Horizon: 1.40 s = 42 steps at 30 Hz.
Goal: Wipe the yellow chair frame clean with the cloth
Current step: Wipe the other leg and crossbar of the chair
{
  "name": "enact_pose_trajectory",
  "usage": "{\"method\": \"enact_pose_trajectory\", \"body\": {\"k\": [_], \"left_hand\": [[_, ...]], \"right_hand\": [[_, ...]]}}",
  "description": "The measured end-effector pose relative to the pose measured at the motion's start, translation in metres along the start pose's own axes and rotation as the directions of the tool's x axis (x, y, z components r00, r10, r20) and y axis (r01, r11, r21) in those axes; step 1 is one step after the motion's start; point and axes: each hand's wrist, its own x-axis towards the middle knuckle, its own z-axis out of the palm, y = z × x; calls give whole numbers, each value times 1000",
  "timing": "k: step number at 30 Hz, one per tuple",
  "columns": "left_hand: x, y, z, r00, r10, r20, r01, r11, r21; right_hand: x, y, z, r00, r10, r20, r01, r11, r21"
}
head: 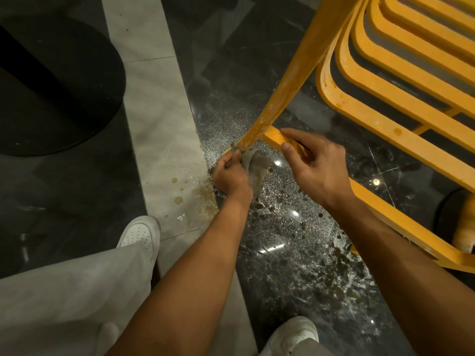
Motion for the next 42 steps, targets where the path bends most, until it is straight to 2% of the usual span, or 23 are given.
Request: {"method": "enact_pose_trajectory", "body": {"k": [2,6,11,16,21,25,30,34,39,42], "left_hand": [[-2,3,2,1000,-20,-7,20,1000,-11],[-13,2,4,997,76,34,-75,997,-31],[-7,8,3,1000,-26,12,27,999,-41],[-24,8,6,995,97,20,-96,995,-31],[-21,14,7,999,37,11,-37,998,-47],[-29,13,4,986,155,57,-155,988,4],[-27,18,1,990,131,45,-132,991,27],[-39,22,0,970,223,96,-232,969,84],[-36,27,1,982,184,38,-186,979,81],[-48,28,0,959,262,107,-274,954,120]], "right_hand": [[0,0,0,1000,-1,0,1,1000,-2],[0,1,0,1000,-11,-5,11,1000,-13],[0,1,0,1000,-7,0,7,1000,-2],[0,0,0,1000,-13,-7,13,1000,5],[-1,-1,-1,1000,-17,-7,17,1000,-3],[1,-1,-1,1000,-24,-8,24,1000,0],[0,-2,-1,1000,-18,-2,18,1000,6],[2,-4,-2,1000,-11,-10,11,1000,29],[3,-5,-2,1000,11,-16,-10,999,46],[3,-7,-3,1000,7,-28,-6,999,39]]}}
